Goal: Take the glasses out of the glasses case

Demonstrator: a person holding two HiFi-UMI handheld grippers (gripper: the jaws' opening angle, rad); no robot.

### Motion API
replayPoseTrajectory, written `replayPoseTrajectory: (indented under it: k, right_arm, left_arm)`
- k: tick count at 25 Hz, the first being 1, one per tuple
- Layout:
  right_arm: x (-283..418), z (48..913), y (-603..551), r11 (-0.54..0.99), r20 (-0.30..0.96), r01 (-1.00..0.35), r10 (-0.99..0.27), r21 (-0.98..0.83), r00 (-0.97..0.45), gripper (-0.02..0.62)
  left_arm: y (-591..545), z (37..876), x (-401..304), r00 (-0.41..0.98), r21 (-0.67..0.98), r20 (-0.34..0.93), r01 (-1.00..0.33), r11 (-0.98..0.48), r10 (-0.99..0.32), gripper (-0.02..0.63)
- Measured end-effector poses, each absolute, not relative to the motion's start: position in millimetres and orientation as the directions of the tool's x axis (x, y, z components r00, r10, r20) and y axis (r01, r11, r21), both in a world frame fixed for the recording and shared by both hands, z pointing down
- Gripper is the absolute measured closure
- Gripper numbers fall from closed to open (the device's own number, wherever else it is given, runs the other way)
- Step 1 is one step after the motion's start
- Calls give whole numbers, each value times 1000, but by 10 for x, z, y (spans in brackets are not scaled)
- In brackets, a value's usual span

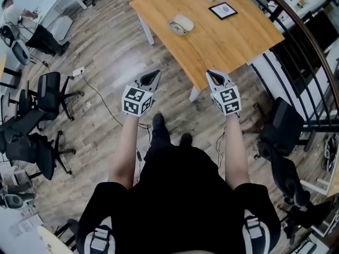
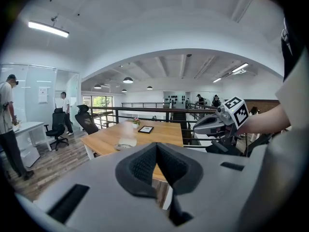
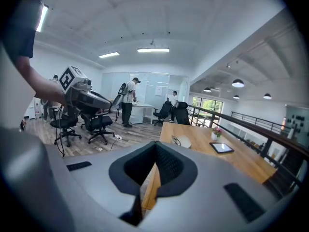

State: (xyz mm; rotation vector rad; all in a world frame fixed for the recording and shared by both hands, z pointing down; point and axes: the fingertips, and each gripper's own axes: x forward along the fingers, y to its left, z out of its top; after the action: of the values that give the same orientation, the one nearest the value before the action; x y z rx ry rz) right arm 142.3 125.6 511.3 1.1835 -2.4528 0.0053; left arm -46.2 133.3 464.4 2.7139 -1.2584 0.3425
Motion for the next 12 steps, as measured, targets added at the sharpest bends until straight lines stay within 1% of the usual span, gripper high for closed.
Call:
replayPoseTrajectory:
  k: [12]
  right_arm:
    - [1408,5136,1265,638,354,-757,-747,142,-563,588]
  left_arm:
    - [1360,4738,-541,601,14,269,-784,-621,-753,584]
